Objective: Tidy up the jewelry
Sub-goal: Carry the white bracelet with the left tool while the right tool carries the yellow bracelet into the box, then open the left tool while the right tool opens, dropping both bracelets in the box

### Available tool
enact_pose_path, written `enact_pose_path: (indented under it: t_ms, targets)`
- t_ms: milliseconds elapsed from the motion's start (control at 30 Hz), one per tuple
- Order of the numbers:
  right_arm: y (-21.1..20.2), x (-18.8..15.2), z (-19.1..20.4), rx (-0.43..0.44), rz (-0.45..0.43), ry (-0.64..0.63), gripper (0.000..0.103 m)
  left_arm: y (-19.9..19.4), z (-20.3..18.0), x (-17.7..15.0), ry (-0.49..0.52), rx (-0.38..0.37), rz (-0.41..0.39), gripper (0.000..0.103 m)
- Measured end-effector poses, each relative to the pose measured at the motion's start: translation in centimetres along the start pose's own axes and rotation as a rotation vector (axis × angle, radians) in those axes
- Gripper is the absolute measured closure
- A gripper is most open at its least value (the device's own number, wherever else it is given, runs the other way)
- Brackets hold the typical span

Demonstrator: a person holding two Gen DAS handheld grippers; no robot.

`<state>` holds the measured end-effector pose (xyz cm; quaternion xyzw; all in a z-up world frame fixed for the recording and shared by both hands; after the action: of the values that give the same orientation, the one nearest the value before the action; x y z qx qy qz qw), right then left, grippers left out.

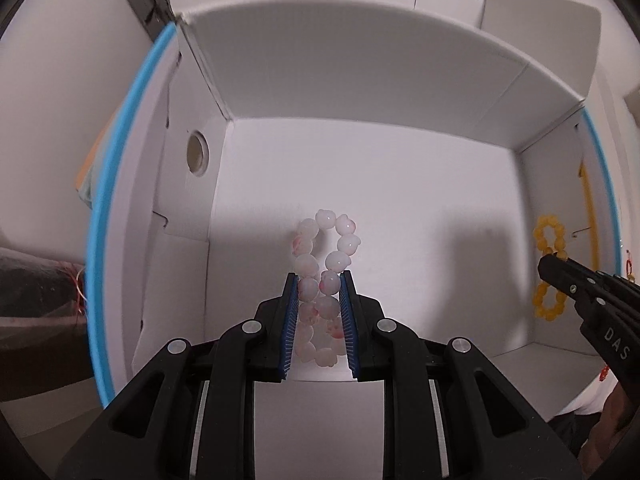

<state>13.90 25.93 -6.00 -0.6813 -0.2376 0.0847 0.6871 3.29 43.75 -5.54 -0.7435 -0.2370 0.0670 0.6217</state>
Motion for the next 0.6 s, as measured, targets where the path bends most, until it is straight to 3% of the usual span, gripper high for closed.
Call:
enact_pose_path:
  t_ms: [500,533,600]
  targets:
    - [1.5,0.2,1.6,-0.025,0.023,-0.024,0.091,1.6,0.7,0.0,-0.004,0.025,0.02,0.079]
    - [1.4,0.2,1.7,-0.025,0.019,-0.025,0.088,1.5,0.6,0.0,-0.005,0.029,0.015,0.077]
    - [0.9,0.1,1.6,-0.028,0.002,-0.024,0.067,1.3,0.6,0.1,-0.008,0.035,0.005,0.07]
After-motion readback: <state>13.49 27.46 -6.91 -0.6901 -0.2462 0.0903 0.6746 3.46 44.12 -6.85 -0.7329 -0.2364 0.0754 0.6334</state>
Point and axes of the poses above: each gripper's, at about its wrist camera, not at the fingertips, and y roughly the way its jaws point, z to its left, x to its top, the point moved 1 cm from there along y, roughly the way its jaws point, and after that the axes turned 14 degrees about -x, right-handed, at the moved point
